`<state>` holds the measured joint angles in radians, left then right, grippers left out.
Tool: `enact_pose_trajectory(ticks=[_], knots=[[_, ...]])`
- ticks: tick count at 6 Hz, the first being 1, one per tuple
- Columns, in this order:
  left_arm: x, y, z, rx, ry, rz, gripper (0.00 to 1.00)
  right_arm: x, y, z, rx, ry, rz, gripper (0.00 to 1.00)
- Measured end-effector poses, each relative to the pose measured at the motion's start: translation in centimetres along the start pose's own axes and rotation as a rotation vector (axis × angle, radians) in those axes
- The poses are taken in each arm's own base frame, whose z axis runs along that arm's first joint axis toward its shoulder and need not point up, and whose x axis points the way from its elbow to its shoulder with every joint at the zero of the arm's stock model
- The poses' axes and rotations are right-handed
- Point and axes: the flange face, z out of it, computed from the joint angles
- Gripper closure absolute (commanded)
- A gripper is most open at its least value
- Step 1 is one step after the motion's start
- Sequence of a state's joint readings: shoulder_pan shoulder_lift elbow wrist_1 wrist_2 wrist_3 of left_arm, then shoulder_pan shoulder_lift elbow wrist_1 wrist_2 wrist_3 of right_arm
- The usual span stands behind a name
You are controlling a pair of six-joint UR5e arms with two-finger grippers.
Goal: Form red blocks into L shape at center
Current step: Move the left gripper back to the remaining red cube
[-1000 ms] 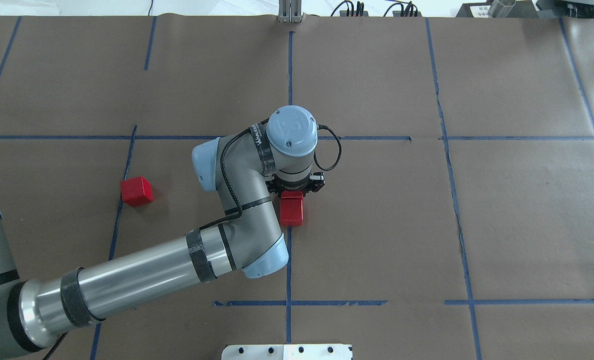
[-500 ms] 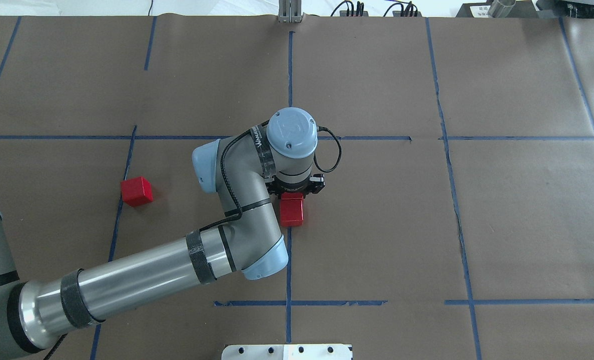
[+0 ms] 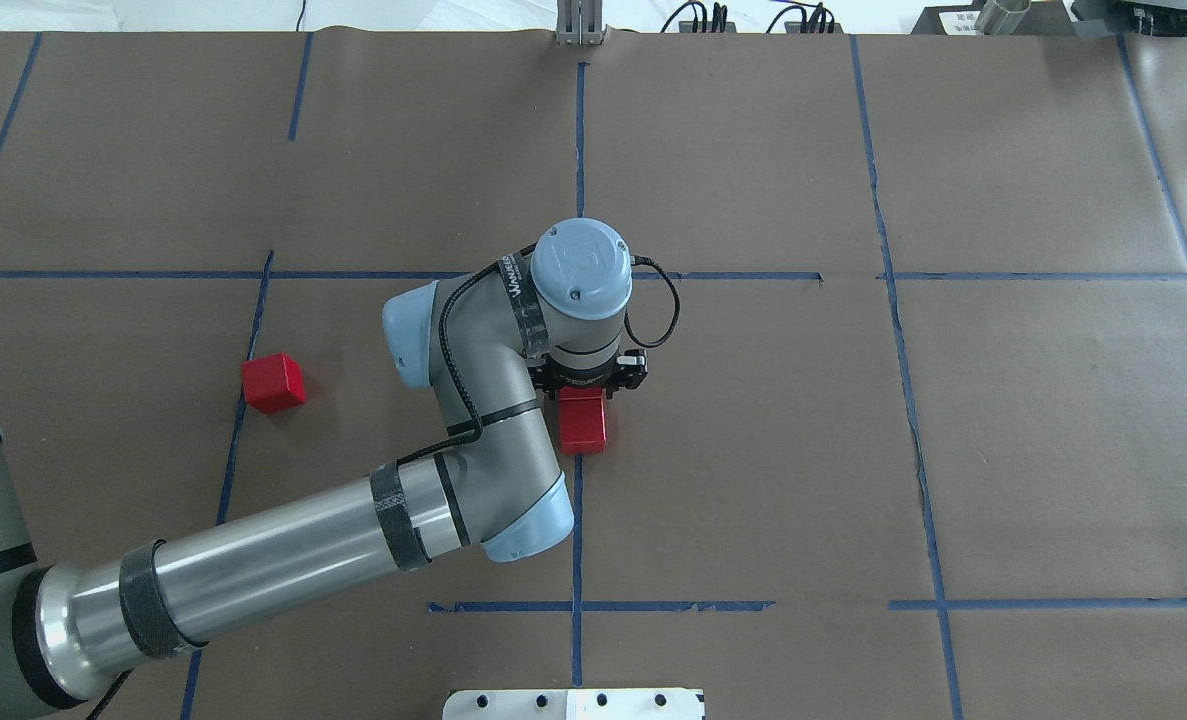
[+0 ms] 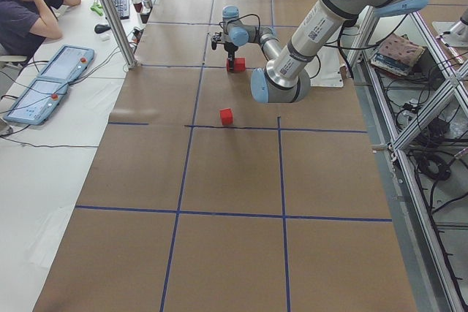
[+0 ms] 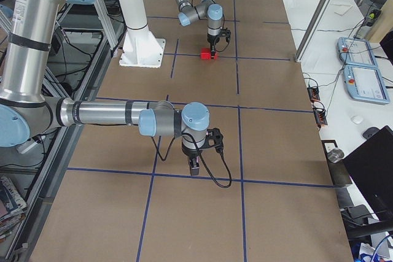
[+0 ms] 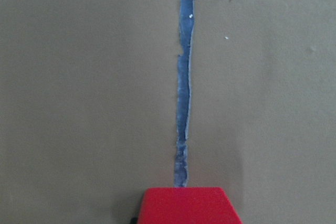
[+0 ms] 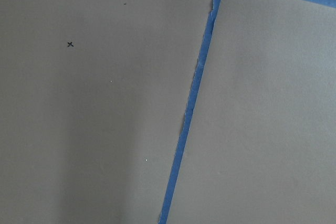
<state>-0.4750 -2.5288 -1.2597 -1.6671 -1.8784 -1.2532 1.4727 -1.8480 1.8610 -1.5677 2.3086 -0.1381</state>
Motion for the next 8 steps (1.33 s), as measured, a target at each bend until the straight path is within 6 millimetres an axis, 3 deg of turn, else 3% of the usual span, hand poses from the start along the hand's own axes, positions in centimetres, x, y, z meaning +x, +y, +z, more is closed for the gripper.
enact_pose_trajectory(ticks=[2,3,4,6,7,8], knots=[[0.2,-0.1,-2.5,0.016,0.017,0.003,0.0,-0.1,-0.1,-0.1,0.002,0.0,-0.002,0.0],[-0.7,-0.3,-5.3,0.027,0.013,0.012,0.0,-0.1,0.0,-0.1,0.002,0.0,-0.003,0.0],[-3.5,-0.5,-8.2,0.045,0.012,0.043,0.0,-0.1,0.0,-0.1,0.001,0.0,-0.002,0.0],[-15.1,-0.7,-12.1,0.083,-0.029,0.043,0.0,-0.1,0.0,-0.1,0.001,0.0,-0.001,0.0],[-19.9,-1.1,-12.3,0.091,-0.063,0.011,0.0,-0.1,0.0,-0.1,0.002,0.0,-0.002,0.0],[-24.1,-1.5,-11.2,0.093,-0.092,-0.018,0.0,-0.1,0.0,-0.1,0.002,0.0,-0.002,0.01]])
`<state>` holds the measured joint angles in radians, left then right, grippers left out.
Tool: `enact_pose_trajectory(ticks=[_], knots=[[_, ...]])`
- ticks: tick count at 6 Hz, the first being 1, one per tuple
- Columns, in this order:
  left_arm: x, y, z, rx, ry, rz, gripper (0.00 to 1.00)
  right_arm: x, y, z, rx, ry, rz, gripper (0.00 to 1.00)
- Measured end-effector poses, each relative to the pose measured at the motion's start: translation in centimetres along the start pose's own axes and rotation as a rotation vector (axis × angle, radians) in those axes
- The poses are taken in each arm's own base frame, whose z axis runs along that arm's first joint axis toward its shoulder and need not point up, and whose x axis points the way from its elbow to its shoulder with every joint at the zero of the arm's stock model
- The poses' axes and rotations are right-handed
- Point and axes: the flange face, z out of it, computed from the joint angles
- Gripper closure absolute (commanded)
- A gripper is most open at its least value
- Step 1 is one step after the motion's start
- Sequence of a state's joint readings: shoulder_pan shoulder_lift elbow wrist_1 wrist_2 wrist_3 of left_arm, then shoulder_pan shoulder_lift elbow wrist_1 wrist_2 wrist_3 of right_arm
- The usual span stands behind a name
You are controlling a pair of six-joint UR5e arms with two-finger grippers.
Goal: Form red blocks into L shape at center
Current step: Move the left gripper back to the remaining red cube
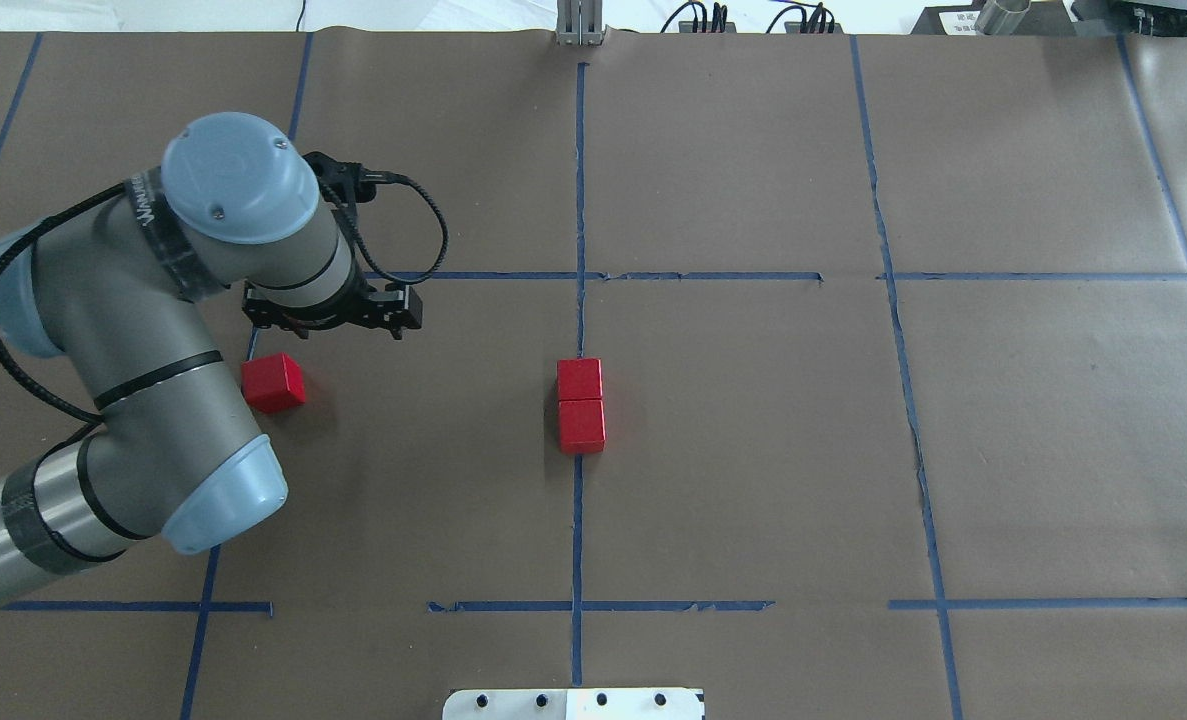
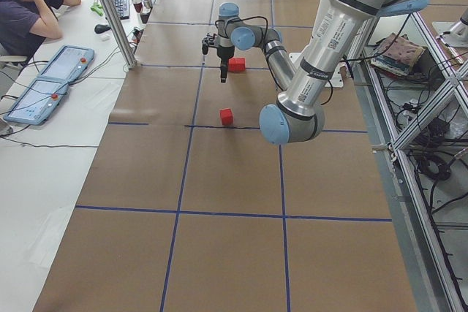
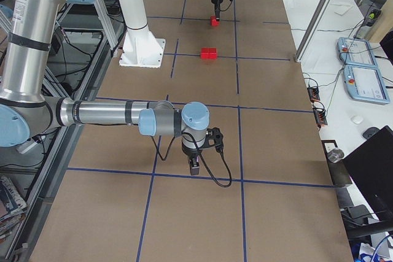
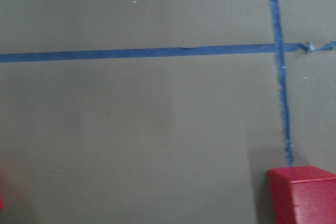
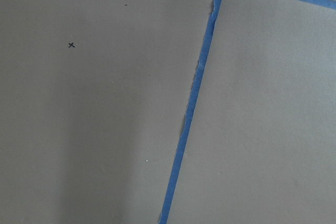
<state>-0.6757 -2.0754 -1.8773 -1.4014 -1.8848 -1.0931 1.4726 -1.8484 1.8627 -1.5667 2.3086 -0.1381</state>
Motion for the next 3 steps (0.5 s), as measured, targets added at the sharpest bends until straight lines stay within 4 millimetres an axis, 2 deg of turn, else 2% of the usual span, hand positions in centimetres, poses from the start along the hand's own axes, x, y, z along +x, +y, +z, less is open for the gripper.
enact_pose_trajectory(ticks=[1,3], knots=[[-3.6,-0.2,1.7,0.003,-0.007,-0.024,0.02,0.0,0.0,0.0,0.0,0.0,0.0,0.01],[-8.9,-0.6,3.8,-0.043,-0.003,-0.085,0.02,0.0,0.0,0.0,0.0,0.0,0.0,0.0]])
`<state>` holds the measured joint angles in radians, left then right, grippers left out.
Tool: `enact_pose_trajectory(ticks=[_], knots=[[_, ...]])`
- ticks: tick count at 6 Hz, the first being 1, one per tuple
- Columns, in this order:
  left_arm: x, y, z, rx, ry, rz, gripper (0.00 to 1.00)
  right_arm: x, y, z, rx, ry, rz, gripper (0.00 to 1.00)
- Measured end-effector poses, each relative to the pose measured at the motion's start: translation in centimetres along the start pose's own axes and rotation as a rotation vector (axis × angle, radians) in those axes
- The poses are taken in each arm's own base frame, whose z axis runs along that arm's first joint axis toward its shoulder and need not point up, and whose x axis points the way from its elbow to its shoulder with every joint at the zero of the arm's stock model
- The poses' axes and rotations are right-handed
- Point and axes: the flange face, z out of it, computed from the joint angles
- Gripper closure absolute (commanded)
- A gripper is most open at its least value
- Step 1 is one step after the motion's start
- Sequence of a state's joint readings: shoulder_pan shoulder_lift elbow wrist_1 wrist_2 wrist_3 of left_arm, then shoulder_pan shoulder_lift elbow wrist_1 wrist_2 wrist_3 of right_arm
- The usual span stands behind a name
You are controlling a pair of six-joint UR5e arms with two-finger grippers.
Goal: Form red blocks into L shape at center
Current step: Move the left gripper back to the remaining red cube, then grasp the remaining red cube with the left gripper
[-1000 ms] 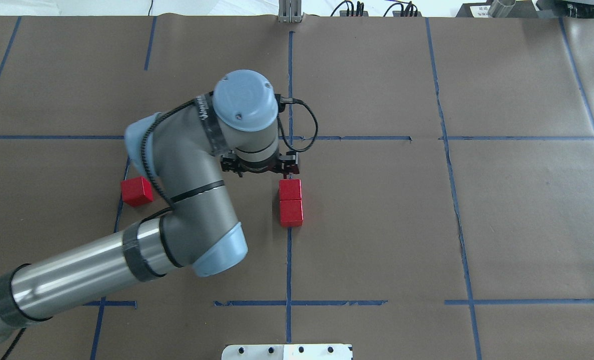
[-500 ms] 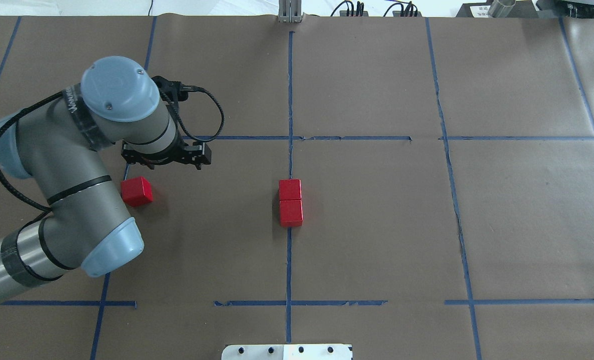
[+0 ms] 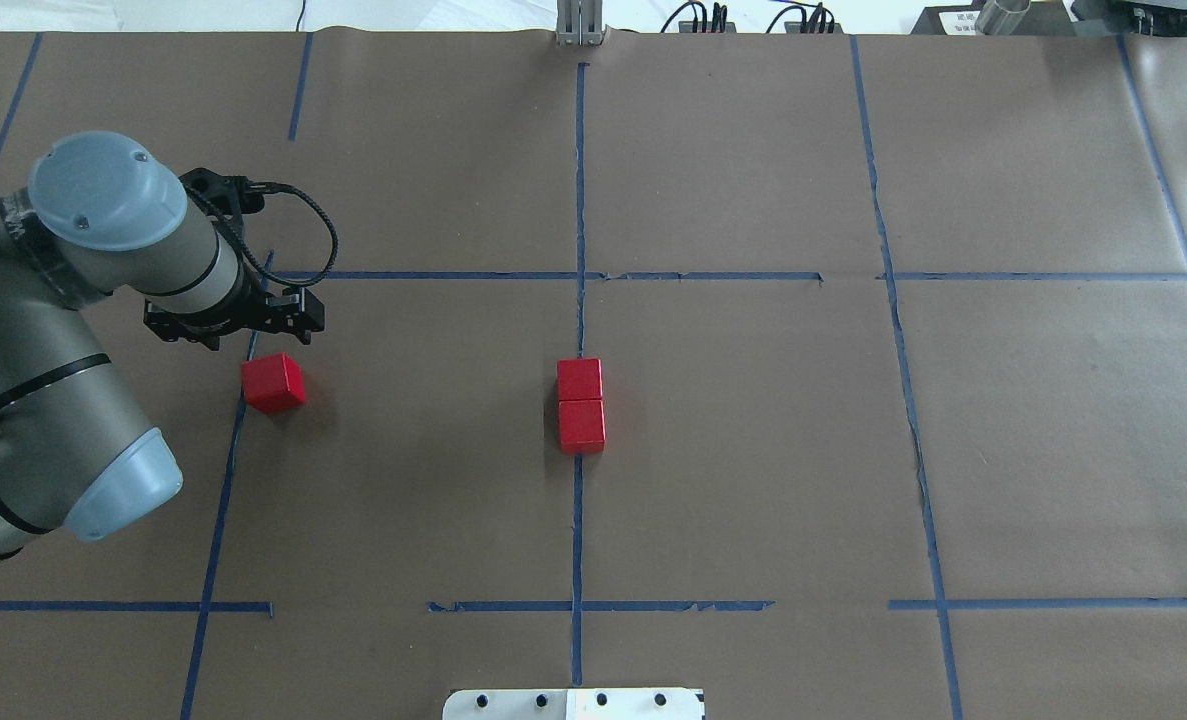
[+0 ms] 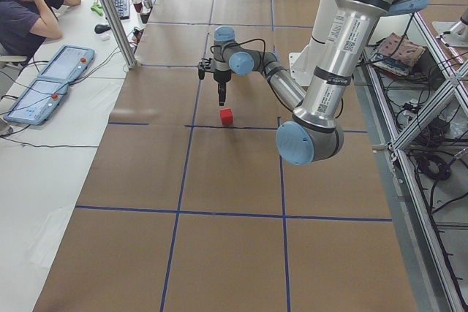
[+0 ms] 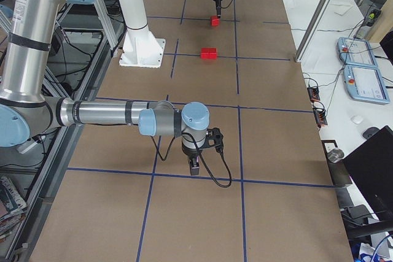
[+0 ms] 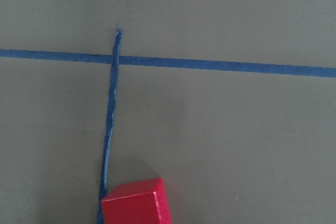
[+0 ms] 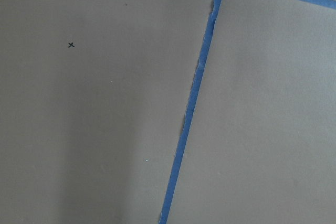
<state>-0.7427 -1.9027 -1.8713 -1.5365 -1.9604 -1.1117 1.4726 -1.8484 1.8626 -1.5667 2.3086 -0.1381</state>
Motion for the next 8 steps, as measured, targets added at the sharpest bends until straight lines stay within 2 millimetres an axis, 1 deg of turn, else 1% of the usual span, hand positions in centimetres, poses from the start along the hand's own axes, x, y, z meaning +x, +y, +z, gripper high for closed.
enact_pose_trajectory(ticks=[1,2,4,6,8], knots=[[-1.2,-0.2,0.7,-0.011,-0.002,-0.017,0.02,0.0,0.0,0.0,0.0,0.0,0.0,0.01],[-1.5,-0.3,1.7,-0.013,0.008,-0.037,0.02,0.0,0.0,0.0,0.0,0.0,0.0,0.01],[-1.5,-1.0,4.1,0.003,0.059,-0.076,0.02,0.0,0.0,0.0,0.0,0.0,0.0,0.0],[-1.8,-1.0,5.1,0.0,0.064,-0.082,0.02,-0.1,0.0,-0.1,0.002,0.0,-0.002,0.01],[-2.6,-0.5,6.3,-0.024,0.05,-0.088,0.02,-0.1,0.0,-0.1,0.002,0.0,-0.002,0.0]])
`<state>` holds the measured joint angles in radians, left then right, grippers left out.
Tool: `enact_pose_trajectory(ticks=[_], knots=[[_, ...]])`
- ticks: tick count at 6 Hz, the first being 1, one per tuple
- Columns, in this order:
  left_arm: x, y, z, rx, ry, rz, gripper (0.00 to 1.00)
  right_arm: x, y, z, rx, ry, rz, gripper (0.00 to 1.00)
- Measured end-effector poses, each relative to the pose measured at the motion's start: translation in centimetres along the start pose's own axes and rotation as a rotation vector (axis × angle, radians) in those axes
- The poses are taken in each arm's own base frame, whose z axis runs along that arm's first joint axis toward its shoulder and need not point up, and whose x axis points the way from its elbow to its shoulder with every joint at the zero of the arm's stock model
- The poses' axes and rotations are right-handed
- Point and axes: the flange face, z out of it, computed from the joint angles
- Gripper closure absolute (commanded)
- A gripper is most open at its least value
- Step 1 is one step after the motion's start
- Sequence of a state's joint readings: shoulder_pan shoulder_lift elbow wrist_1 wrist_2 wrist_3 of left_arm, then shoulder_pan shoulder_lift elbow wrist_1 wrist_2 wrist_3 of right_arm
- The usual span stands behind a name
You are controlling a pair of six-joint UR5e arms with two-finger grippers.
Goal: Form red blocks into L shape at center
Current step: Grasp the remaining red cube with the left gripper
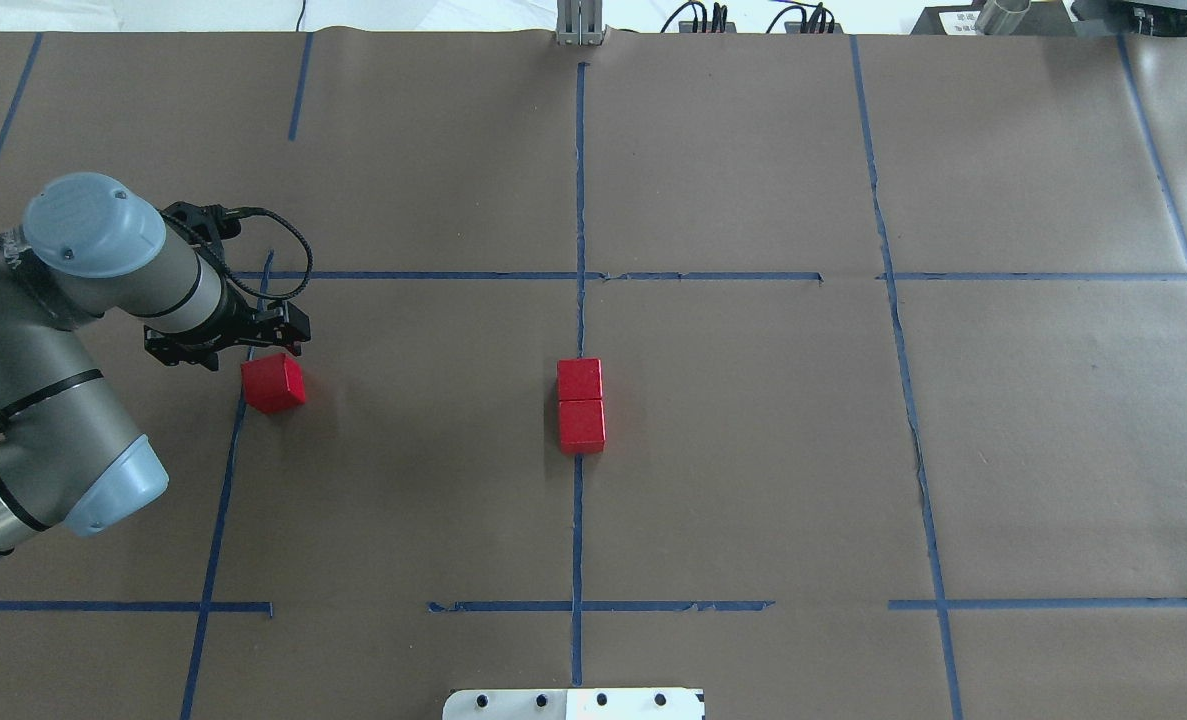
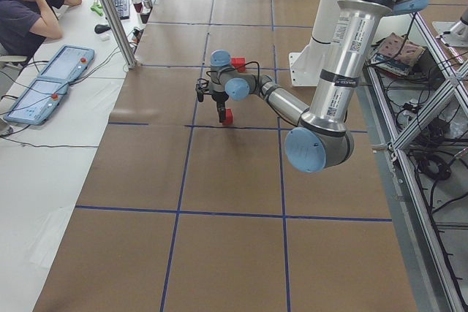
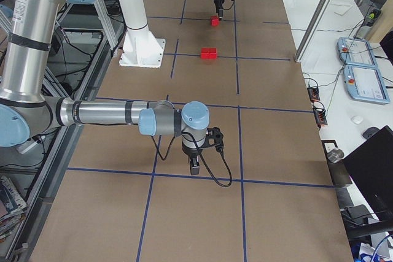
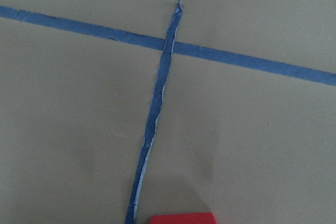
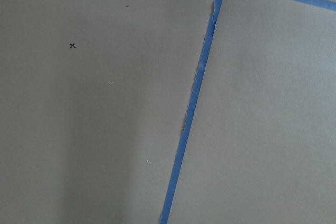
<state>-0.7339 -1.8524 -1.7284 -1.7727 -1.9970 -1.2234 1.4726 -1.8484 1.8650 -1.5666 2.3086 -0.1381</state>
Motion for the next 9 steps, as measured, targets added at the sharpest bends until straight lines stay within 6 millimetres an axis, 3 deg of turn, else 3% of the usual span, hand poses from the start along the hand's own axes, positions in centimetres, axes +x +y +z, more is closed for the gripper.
enact_pose_trajectory(ticks=[2,3,5,7,8,9], knots=[[0.2,0.9,1.2,-0.022,-0.012,0.004,0.03,0.0,0.0,0.0,0.0,0.0,0.0,0.0],[0.3,1.3,1.6,-0.029,-0.016,0.008,0.1,0.0,0.0,0.0,0.0,0.0,0.0,0.01],[0.6,1.9,2.0,-0.037,-0.019,0.005,0.36,0.0,0.0,0.0,-0.001,0.0,0.001,0.0],[0.7,2.1,2.4,-0.035,-0.002,-0.023,0.83,0.0,0.0,0.0,0.0,0.0,0.0,0.0],[0.9,2.1,2.6,-0.028,0.024,-0.048,0.94,0.0,0.0,0.0,0.0,0.0,0.0,0.0],[1.6,2.2,2.3,-0.024,0.051,-0.071,0.94,0.0,0.0,0.0,0.0,0.0,0.0,0.0]])
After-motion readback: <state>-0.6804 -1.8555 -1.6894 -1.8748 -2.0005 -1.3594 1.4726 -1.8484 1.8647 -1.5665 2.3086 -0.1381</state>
